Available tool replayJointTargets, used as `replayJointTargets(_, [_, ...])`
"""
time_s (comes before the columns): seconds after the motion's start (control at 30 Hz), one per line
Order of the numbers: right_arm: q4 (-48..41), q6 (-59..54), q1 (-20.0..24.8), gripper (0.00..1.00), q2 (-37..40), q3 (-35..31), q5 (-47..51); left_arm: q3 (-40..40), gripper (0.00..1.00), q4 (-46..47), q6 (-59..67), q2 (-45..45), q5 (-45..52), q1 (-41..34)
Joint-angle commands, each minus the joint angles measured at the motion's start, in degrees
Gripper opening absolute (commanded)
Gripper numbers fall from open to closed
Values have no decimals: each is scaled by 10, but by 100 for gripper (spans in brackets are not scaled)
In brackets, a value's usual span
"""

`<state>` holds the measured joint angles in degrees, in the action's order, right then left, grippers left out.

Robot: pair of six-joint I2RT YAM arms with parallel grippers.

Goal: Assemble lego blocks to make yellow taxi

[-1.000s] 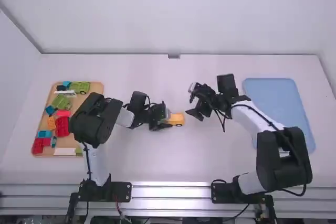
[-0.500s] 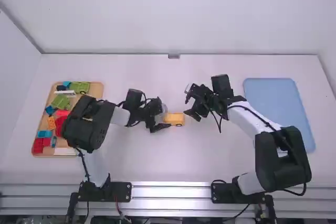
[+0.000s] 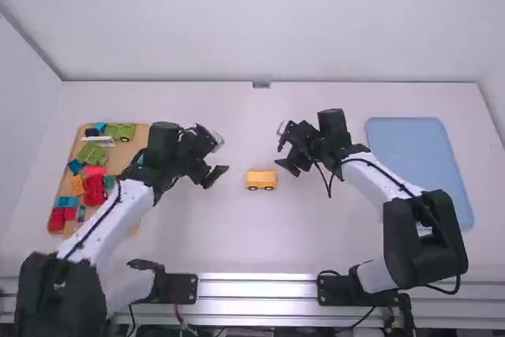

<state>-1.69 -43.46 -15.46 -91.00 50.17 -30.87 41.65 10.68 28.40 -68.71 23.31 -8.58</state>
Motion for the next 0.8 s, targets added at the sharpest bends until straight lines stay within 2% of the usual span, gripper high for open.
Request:
replayJointTargets(0.0, [10, 2, 1, 98, 1, 4, -1, -1, 99, 25, -114, 67, -117, 0])
replayJointTargets(0.07, [19, -2, 0, 98, 1, 4, -1, -1, 99, 46, -212, 112, -201, -1])
replayJointTargets(0.1, [20, -3, 0, 98, 1, 4, -1, -1, 99, 48, -221, 115, -207, -2])
replayJointTargets(0.17, [31, -3, 2, 98, 1, 4, -1, 0, 99, 89, -348, 164, -320, -2])
replayJointTargets(0.4, [55, -4, 1, 98, 1, 4, -1, 26, 99, 221, -474, 269, -443, 9])
replayJointTargets(0.6, [70, -4, 1, 98, 1, 4, -2, 123, 99, 404, -581, 302, -556, 19])
replayJointTargets(0.77, [91, -3, 1, 98, 1, 4, -1, 250, 99, 575, -681, 284, -623, 28])
